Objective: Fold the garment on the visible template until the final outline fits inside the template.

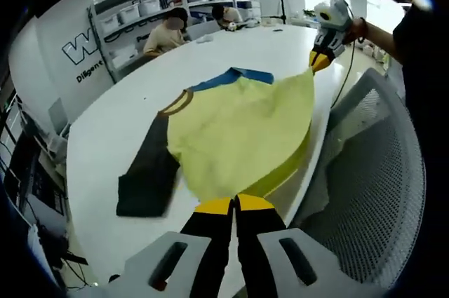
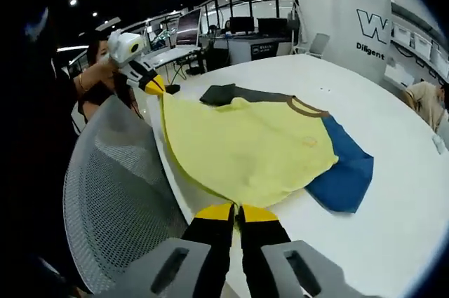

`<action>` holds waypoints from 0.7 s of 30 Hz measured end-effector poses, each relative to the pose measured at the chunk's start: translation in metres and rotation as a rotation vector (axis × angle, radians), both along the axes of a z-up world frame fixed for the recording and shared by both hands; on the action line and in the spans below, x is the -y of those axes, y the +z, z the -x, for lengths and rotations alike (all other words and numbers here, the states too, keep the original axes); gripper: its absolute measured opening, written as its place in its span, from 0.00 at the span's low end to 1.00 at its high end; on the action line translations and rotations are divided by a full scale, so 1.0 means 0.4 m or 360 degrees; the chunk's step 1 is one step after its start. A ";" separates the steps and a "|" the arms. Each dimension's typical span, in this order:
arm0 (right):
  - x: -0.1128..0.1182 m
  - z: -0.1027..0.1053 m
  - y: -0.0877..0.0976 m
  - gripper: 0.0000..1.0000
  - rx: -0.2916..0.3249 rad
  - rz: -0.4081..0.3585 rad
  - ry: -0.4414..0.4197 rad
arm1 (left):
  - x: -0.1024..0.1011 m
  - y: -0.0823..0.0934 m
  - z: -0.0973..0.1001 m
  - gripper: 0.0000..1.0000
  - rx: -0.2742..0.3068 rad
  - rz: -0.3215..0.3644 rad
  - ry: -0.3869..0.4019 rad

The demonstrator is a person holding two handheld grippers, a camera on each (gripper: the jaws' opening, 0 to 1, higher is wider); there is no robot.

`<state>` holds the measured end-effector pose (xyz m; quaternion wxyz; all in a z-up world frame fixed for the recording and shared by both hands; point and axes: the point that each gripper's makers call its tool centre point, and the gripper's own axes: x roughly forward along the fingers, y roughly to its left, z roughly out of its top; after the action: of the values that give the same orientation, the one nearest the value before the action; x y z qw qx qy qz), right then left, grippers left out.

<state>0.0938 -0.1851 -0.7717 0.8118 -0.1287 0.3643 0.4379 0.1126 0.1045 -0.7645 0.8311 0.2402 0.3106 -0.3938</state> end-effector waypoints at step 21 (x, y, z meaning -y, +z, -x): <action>0.036 0.094 -0.148 0.00 -0.0219 0.0179 -0.0036 | 0.008 -0.112 0.119 0.06 -0.0246 -0.0174 -0.0074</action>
<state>0.0561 -0.1997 -0.8308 0.7813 -0.1394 0.4447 0.4153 0.0651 0.1012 -0.8093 0.7810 0.2612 0.3892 -0.4127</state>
